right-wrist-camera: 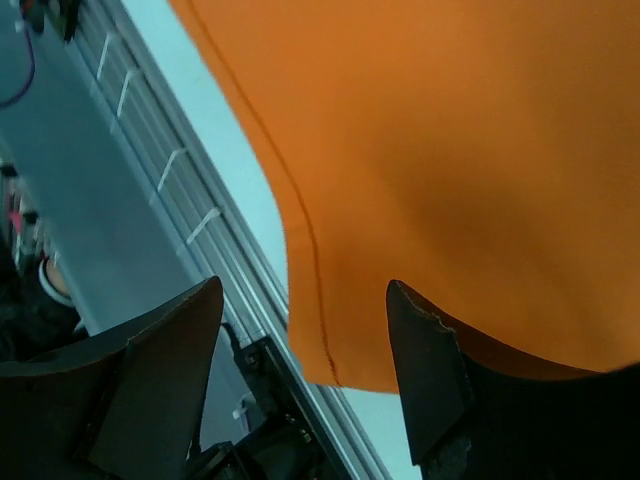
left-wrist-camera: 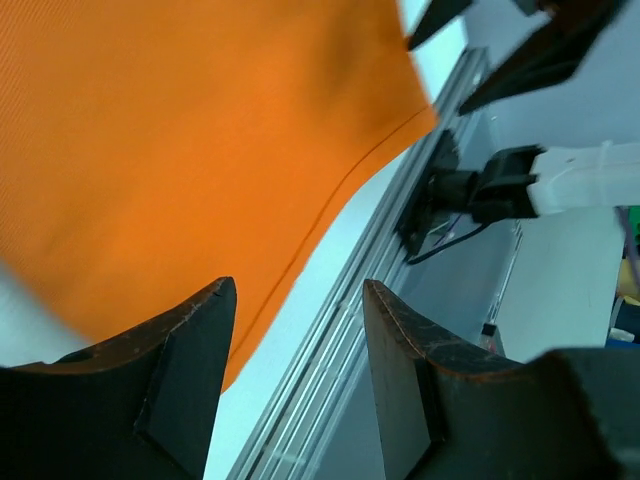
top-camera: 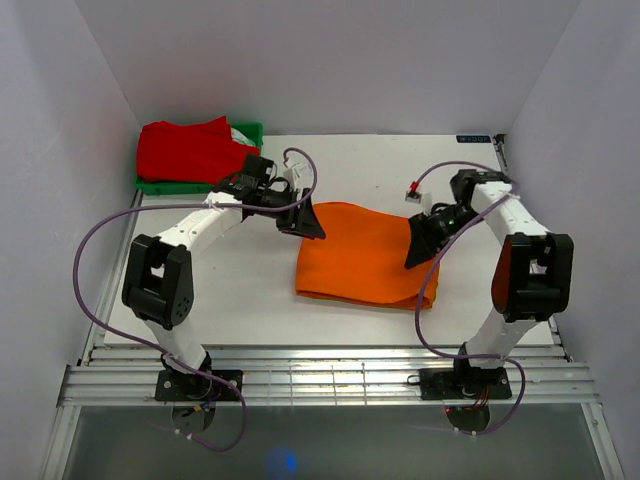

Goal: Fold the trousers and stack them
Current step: Fold the trousers, then neatly place the folded trousers to the corner

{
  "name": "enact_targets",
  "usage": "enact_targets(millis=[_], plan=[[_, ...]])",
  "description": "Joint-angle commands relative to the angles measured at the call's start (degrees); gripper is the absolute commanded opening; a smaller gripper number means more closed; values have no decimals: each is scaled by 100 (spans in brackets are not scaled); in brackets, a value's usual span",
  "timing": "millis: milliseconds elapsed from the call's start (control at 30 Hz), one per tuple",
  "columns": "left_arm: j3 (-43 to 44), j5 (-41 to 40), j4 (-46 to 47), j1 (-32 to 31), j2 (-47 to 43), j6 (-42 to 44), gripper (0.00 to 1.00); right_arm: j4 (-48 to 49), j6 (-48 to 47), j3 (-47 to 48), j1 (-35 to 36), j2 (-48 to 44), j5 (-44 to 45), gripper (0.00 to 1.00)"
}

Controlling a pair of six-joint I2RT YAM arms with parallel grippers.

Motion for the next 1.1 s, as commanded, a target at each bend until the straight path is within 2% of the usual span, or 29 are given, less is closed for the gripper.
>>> enact_targets(millis=[0,67,200,267,500,833,1067], plan=[[-530,535,-1027,155,-7,1321,64,-145,-293,-672,365,-6,284,71],[-811,464,-1115,173,-87,1584,63,320,-258,-1154,533,81,627,70],[-1268,-265,-1107,208,80,1551,63,1173,-223,-1789,586,319,1726,66],[-1348,-292,-1028,217,211,1524,62,1550,-214,-1948,586,380,2120,66],[-1050,-108,-387,217,1071,1015,58,2044,-152,-1650,507,591,2684,66],[540,24,579,42,2320,66,56,2159,-82,142,-740,1759,3168,67],[2218,15,1292,-161,3445,-778,59,2151,224,2101,-1154,2770,3362,68]])
